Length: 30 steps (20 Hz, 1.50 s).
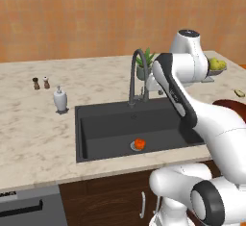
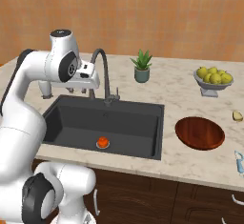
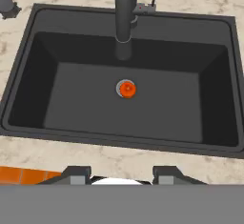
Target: Pick the squash from the sink and place it in the bowl. Then pick the bowl and place it in the microwave. Then close the microwave door and press the start button.
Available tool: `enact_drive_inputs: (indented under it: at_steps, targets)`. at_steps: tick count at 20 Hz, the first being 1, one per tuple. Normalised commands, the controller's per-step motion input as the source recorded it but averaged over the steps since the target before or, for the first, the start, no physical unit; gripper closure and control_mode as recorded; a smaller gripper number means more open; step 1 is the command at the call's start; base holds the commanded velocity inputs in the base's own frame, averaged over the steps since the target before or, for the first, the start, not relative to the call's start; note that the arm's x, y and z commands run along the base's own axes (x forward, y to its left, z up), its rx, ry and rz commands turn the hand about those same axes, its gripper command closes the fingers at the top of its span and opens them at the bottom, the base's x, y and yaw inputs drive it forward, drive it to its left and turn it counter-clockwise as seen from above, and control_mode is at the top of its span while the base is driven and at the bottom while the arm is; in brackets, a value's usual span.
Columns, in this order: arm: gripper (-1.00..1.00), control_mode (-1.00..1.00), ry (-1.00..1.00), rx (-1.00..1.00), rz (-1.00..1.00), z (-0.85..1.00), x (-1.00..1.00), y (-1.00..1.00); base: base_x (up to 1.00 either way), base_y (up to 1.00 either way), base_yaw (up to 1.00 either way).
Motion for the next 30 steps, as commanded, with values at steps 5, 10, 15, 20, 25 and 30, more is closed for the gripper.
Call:
enact_drive_inputs:
  at_steps: [5, 10, 15, 20, 25, 30]
  targets:
    - [-1.0, -1.0, -0.14, 0.0, 0.0, -0.02, -0.63, 0.0, 0.0, 0.0, 0.0]
    - [-1.0, -1.0, 0.0, -0.01, 0.05, -0.18, -1.0, 0.0, 0.0, 0.0, 0.0]
    - [-1.0, -1.0, -0.01, 0.0, 0.28, -0.07, -0.23, -0.52, 0.0, 0.0, 0.0]
    - [-1.0, -1.0, 0.0, 0.0, 0.65, -0.24, 0.12, -0.58, 0.0, 0.0, 0.0]
    - [-1.0, -1.0, 0.01, 0.01, 0.87, -0.36, 0.41, -0.24, 0.0, 0.0, 0.0]
    - [-1.0, -1.0, -0.01, 0.06, 0.94, -0.45, 0.54, -0.04, 0.0, 0.0, 0.0]
